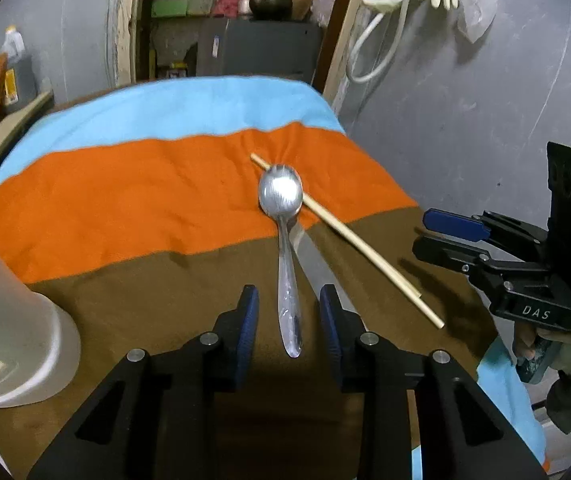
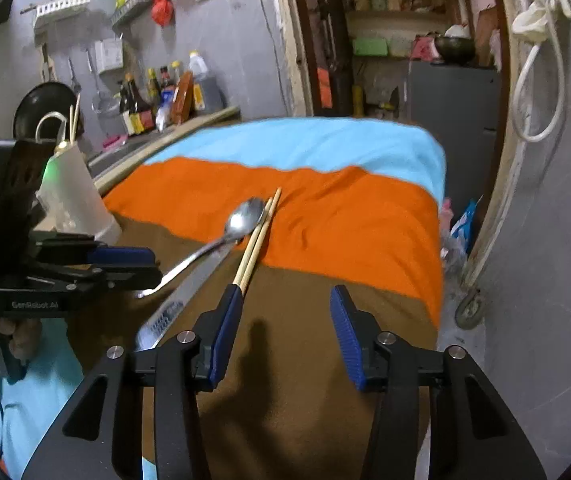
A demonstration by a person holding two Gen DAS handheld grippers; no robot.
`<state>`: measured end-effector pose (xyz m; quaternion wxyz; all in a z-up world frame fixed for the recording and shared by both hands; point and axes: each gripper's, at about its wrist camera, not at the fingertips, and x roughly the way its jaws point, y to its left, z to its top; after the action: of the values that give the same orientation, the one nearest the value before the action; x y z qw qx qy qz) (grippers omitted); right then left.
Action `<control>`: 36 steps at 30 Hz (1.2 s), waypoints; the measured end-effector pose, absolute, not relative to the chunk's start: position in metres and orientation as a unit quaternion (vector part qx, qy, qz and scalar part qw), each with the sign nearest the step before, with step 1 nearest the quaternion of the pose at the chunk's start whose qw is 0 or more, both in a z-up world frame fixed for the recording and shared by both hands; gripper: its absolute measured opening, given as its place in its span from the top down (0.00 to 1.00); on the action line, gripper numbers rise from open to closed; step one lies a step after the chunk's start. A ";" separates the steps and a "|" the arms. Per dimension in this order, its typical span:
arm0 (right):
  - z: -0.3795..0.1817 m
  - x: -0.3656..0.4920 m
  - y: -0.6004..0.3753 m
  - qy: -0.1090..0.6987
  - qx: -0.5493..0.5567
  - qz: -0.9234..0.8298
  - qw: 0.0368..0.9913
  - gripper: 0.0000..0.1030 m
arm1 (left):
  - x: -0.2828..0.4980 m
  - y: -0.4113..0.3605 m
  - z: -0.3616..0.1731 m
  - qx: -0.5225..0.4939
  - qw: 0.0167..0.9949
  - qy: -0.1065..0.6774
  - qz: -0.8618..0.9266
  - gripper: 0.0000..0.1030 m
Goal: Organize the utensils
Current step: 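Close the left tool on a silver spoon while the right tool grasps a chopstick, then lift the silver spoon with the left tool while the right tool lifts the chopstick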
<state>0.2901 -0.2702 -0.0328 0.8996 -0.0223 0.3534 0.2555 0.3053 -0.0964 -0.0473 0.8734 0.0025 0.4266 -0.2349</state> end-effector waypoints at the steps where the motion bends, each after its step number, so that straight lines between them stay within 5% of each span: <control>1: -0.034 0.290 -0.269 0.357 -0.022 0.257 0.898 0.58 | 0.306 -0.097 -0.048 0.004 0.872 0.430 -0.234 0.74; 26: -0.039 0.307 -0.235 0.399 -0.081 0.251 0.878 0.59 | 0.341 -0.108 -0.060 0.082 0.876 0.434 -0.192 0.93; 29: -0.038 0.316 -0.232 0.400 -0.089 0.238 0.881 0.63 | 0.336 -0.102 -0.059 0.077 0.877 0.436 -0.188 0.93; 34: -0.040 0.325 -0.233 0.405 -0.081 0.236 0.880 0.91 | 0.325 -0.092 -0.057 0.058 0.877 0.442 -0.178 0.93; 36: -0.039 0.324 -0.234 0.402 -0.083 0.231 0.882 0.94 | 0.320 -0.090 -0.055 0.055 0.876 0.445 -0.178 0.93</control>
<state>0.3238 -0.2338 -0.0392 0.8820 -0.0831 0.4024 0.2306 0.3201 -0.0899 -0.0548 0.8760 0.0546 0.4448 -0.1781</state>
